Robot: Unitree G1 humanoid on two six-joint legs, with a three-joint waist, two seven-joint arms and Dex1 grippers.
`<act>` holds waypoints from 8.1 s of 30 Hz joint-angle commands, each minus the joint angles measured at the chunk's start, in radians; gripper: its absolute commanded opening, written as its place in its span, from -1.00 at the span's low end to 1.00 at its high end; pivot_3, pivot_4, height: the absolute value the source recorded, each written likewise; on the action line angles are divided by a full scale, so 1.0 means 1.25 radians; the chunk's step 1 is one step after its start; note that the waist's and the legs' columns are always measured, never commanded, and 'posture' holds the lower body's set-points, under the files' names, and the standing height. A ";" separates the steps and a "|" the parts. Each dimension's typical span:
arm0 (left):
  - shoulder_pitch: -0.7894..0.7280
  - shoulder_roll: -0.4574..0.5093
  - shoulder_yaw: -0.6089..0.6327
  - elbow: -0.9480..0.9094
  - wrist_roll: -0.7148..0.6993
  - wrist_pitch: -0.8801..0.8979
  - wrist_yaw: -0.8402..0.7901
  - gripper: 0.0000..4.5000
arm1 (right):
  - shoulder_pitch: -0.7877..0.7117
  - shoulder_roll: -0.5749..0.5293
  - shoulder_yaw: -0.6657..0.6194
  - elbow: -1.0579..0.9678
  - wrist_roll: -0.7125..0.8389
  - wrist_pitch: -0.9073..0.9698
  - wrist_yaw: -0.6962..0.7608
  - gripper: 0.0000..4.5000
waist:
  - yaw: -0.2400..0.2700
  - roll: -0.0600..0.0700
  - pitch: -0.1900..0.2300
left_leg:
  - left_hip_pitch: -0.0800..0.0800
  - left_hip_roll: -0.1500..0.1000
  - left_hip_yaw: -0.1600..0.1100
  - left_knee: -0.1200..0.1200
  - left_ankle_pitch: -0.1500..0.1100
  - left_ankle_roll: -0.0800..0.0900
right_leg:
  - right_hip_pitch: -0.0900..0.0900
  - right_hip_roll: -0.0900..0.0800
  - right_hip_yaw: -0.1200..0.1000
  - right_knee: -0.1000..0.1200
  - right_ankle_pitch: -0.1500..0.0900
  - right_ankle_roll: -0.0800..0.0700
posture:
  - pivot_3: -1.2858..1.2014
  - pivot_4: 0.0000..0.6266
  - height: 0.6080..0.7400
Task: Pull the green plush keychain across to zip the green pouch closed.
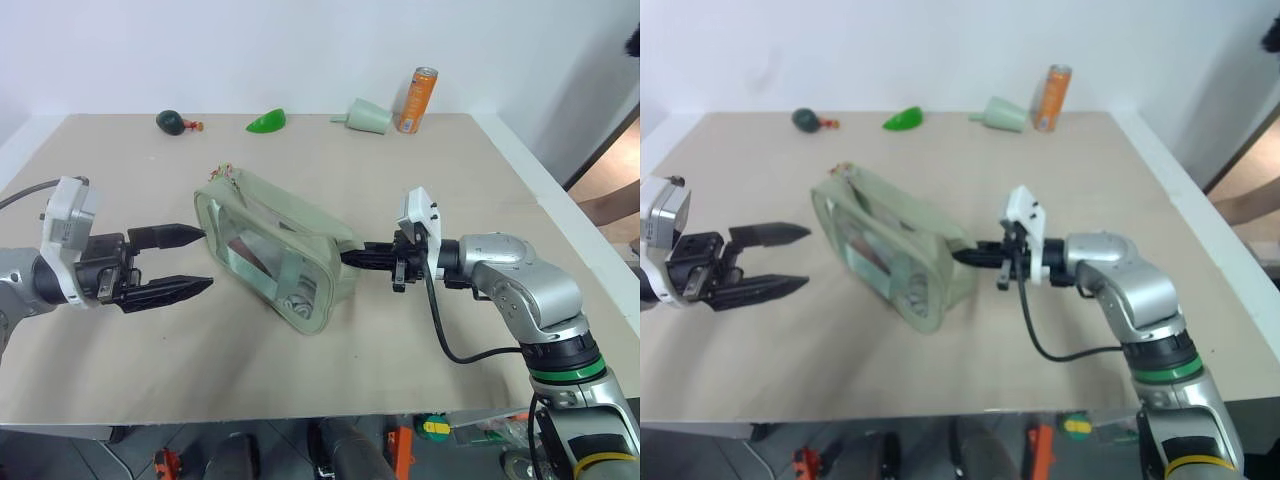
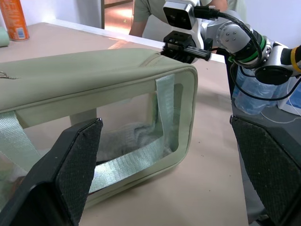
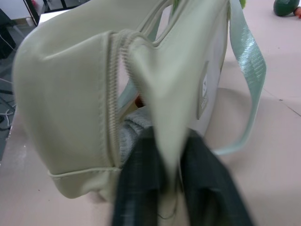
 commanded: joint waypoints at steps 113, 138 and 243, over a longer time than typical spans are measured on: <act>-0.053 -0.025 -0.035 0.118 -0.022 0.037 0.023 1.00 | -0.278 -0.059 -0.040 0.391 -0.120 -0.195 0.319 -0.39 | -0.003 0.002 0.001 | 0.004 0.005 -0.002 -0.004 0.005 -0.001 | 0.000 0.010 -0.004 0.001 0.004 -0.012 | 0.03 -0.52 1.00; -0.034 -0.024 -0.020 0.126 -0.015 0.029 0.022 1.00 | -0.298 -0.167 -0.196 0.492 -0.092 -0.249 0.295 1.00 | -0.001 0.002 0.001 | 0.003 0.004 -0.001 -0.004 0.005 -0.001 | -0.001 0.008 -0.002 0.001 0.003 -0.012 | 0.03 -0.52 1.00; -0.297 -0.245 -0.131 0.403 0.203 -0.033 0.288 -0.98 | 0.146 -0.137 -0.191 -0.091 0.137 0.020 0.078 -1.00 | -0.002 0.001 0.001 | 0.009 0.005 -0.003 -0.005 0.005 -0.001 | 0.005 0.012 -0.004 0.001 0.004 -0.011 | 0.03 -0.52 1.00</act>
